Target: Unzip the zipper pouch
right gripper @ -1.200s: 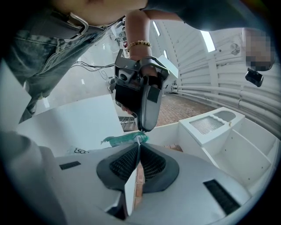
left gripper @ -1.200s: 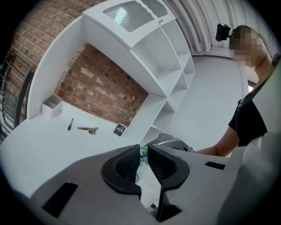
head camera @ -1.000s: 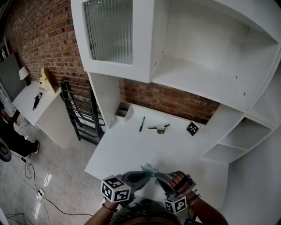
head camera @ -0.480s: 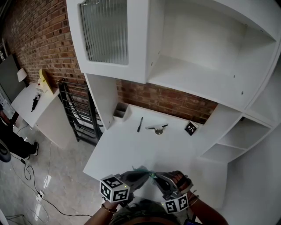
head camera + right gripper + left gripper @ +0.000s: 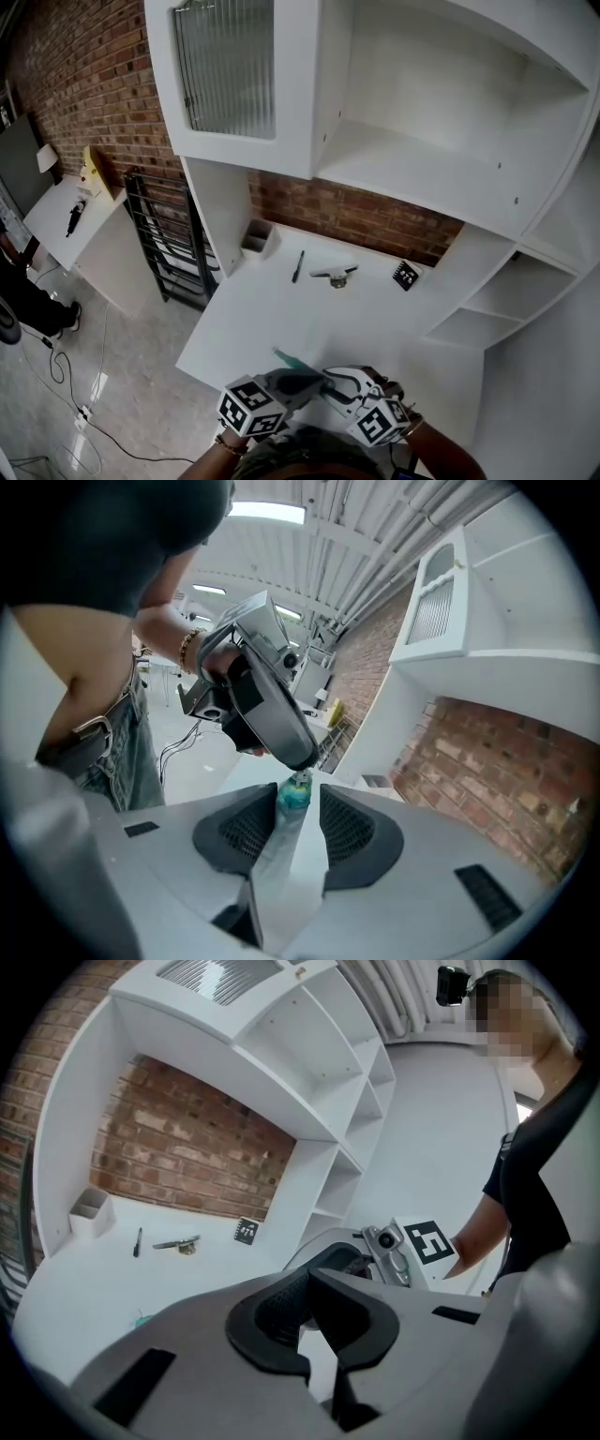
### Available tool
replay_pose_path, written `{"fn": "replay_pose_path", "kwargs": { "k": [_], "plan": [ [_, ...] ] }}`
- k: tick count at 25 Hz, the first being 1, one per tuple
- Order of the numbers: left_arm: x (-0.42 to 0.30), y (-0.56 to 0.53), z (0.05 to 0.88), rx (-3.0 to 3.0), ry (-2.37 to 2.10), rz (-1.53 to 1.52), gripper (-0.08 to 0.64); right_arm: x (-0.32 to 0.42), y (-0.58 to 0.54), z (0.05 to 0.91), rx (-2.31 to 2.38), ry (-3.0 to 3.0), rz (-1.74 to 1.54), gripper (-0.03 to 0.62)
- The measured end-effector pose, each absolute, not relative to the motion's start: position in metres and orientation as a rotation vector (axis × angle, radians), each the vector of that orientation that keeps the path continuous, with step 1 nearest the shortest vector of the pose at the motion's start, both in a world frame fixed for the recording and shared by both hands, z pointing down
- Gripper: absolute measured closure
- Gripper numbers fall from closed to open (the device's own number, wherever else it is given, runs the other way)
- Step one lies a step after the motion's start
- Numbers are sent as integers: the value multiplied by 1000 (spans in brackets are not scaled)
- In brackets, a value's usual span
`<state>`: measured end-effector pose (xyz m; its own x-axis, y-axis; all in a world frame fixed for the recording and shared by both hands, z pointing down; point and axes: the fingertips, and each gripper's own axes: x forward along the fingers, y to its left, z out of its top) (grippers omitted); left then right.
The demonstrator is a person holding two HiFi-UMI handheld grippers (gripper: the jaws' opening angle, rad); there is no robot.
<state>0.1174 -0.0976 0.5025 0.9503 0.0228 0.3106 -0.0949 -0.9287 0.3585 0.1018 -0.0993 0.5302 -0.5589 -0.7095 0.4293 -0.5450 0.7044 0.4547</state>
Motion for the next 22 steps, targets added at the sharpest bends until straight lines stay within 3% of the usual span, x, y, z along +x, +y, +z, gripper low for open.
{"fn": "replay_pose_path", "kwargs": {
  "k": [4,22],
  "plan": [
    [115,-100,502,2723,-66,435,557,101,-100,530,974,-2320,-330,508],
    [111,-109,522,2637,-137,493,557,103,-106,543,988,-2147,-434,549]
  ]
}}
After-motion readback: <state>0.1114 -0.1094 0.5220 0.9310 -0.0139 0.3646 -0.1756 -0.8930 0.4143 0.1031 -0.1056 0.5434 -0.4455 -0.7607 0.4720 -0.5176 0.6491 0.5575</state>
